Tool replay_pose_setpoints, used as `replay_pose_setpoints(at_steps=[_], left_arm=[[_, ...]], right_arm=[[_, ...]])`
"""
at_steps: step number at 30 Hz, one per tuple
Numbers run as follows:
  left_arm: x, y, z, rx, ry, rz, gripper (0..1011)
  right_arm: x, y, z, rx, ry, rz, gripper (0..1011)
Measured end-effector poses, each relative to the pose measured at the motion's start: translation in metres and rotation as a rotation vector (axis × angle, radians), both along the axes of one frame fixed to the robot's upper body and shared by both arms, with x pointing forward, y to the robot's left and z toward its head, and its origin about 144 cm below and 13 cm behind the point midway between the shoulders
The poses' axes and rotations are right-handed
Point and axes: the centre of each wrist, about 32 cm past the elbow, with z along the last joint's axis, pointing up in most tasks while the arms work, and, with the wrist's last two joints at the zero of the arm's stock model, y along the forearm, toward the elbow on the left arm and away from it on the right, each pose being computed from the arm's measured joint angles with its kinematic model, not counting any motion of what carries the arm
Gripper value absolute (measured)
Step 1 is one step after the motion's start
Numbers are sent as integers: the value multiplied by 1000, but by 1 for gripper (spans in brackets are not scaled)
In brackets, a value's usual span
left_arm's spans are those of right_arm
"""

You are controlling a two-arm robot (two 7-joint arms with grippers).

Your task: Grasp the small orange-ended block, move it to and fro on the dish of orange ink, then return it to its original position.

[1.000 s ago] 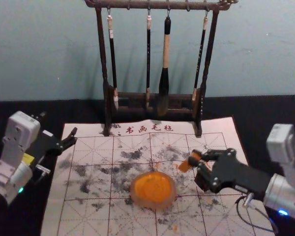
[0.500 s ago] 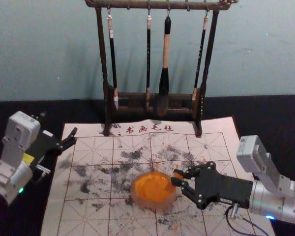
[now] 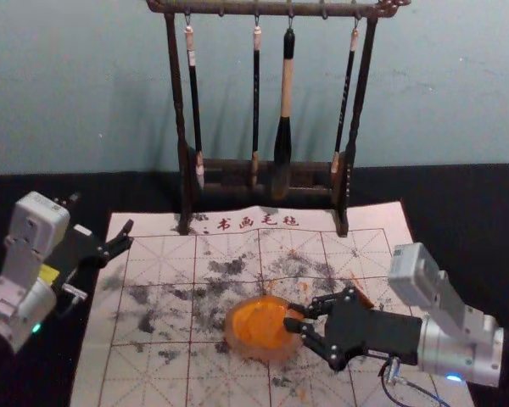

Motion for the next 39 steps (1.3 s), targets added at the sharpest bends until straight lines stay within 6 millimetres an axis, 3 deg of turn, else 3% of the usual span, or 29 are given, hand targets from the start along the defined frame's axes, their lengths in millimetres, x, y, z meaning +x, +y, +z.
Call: replay_pose_setpoints(at_steps=[39], left_arm=[[0,0,0,0,0,0,1001]], right_arm=[[31,27,-3,-95,-27,-3,104]])
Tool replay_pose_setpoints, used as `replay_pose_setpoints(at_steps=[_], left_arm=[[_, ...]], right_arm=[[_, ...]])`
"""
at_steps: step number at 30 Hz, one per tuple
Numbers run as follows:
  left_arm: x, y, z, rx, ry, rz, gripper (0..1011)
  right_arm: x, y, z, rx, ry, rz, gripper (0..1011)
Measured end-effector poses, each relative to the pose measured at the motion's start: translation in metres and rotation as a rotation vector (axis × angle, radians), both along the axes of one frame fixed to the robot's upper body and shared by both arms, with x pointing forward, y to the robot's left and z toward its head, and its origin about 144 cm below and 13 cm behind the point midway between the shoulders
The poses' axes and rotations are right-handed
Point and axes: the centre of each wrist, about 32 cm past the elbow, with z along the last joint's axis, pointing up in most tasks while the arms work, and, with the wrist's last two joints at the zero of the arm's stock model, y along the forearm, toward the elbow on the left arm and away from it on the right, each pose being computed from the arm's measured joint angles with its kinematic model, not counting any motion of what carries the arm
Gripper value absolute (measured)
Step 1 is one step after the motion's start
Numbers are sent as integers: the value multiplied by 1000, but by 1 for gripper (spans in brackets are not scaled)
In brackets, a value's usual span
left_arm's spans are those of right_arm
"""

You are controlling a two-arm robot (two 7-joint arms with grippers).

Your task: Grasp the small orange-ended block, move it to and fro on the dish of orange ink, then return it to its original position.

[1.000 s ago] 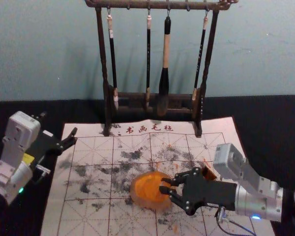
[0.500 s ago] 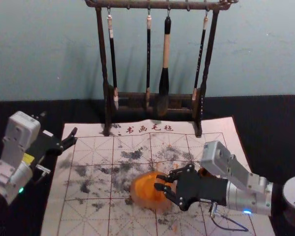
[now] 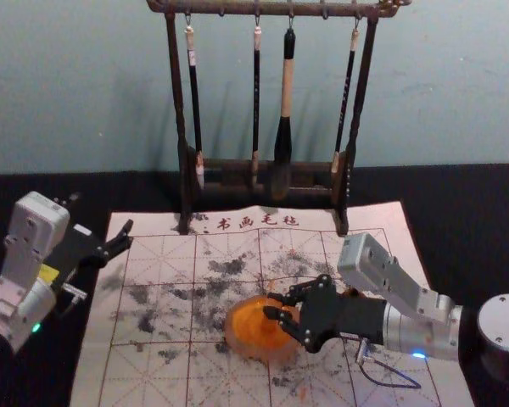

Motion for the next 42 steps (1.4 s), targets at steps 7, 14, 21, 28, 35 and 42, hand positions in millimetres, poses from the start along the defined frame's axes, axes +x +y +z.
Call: replay_pose_setpoints(at_steps=[7,14,21,28,35,42], left_arm=[[0,0,0,0,0,0,1001],[0,0,0,0,0,0,1001],[0,0,0,0,0,0,1001],[0,0,0,0,0,0,1001],[0,0,0,0,0,0,1001],[0,0,0,0,0,0,1001]], right_arm=[[4,-2,1,-2,-3,-17,104],[4,-8,1,-1,0,-29,104],[1,-13,3,-1,8,-26,104],[-5,-14,3,-1,17,-5,104],[-10,-11,2,-2,27,24,104],[-9,-4,1,1,25,38,104]])
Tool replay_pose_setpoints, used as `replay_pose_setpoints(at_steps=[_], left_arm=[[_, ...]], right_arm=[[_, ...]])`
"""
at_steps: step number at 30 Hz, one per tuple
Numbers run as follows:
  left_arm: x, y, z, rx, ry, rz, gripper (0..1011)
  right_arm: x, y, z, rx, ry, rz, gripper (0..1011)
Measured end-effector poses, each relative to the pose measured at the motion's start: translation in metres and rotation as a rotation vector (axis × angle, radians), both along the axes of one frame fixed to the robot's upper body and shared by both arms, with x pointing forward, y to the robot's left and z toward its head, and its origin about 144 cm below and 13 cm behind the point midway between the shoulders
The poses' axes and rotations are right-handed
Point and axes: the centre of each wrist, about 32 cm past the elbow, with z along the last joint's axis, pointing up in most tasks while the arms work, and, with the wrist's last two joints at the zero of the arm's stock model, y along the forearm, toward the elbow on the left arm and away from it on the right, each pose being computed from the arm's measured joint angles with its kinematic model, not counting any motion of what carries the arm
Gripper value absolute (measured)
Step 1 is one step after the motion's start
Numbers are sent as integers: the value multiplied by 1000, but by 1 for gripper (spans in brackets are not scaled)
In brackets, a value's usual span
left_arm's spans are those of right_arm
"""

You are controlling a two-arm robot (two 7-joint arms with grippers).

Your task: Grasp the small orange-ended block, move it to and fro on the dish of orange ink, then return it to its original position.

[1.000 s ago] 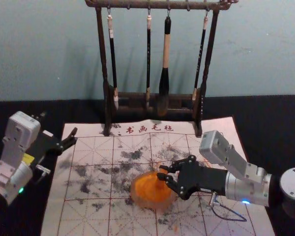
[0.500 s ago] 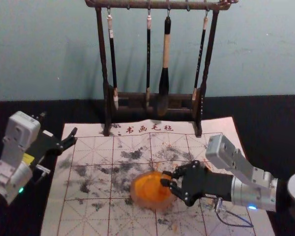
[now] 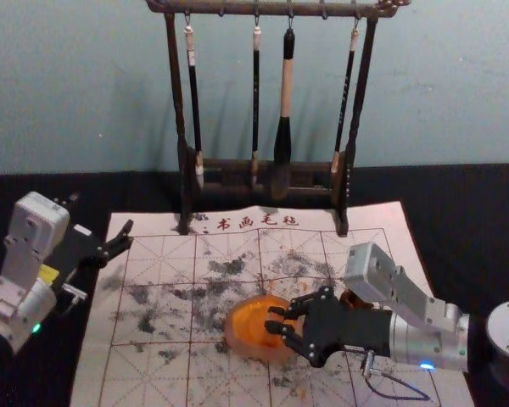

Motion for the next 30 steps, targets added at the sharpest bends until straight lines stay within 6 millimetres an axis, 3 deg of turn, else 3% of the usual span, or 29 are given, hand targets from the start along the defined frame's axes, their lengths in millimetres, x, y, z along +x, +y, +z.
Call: replay_pose_setpoints(at_steps=[14,30], left_arm=[[0,0,0,0,0,0,1001],[0,0,0,0,0,0,1001]], right_arm=[[13,13,3,-23,-19,0,104],[24,8,5,-40,-18,-53,104]])
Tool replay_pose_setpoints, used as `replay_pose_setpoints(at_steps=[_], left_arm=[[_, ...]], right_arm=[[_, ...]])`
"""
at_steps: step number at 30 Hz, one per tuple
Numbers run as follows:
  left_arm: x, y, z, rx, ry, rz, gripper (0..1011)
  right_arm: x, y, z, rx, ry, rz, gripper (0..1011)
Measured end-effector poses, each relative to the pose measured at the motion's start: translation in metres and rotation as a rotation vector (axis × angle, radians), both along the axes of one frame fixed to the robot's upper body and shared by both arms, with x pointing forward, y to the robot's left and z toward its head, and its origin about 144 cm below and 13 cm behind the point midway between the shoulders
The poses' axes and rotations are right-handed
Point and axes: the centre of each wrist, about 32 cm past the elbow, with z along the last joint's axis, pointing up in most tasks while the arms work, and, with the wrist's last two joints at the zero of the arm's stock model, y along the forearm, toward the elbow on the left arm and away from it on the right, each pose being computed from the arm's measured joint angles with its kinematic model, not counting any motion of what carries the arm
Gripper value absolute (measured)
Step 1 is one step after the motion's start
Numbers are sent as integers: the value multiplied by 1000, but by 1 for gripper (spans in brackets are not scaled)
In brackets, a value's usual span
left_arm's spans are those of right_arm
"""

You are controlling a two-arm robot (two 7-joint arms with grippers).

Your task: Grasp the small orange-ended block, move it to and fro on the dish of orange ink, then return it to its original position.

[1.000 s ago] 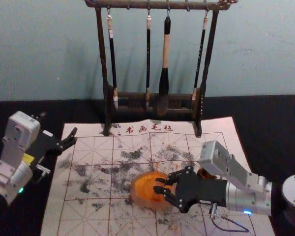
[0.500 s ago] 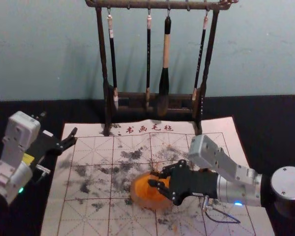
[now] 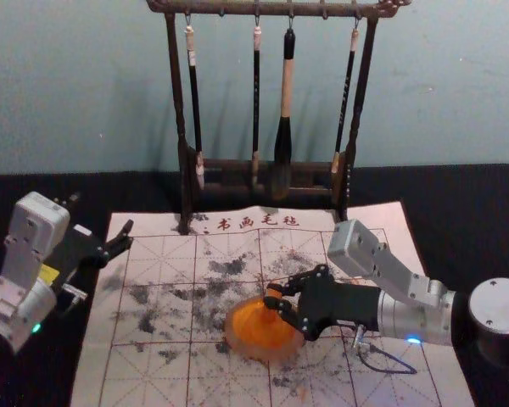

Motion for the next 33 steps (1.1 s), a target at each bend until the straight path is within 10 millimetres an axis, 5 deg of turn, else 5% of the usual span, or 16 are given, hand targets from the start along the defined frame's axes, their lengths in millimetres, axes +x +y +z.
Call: replay_pose_setpoints(at_steps=[33], left_arm=[[0,0,0,0,0,0,1001]], right_arm=[[-20,-11,3,25,31,27,104]])
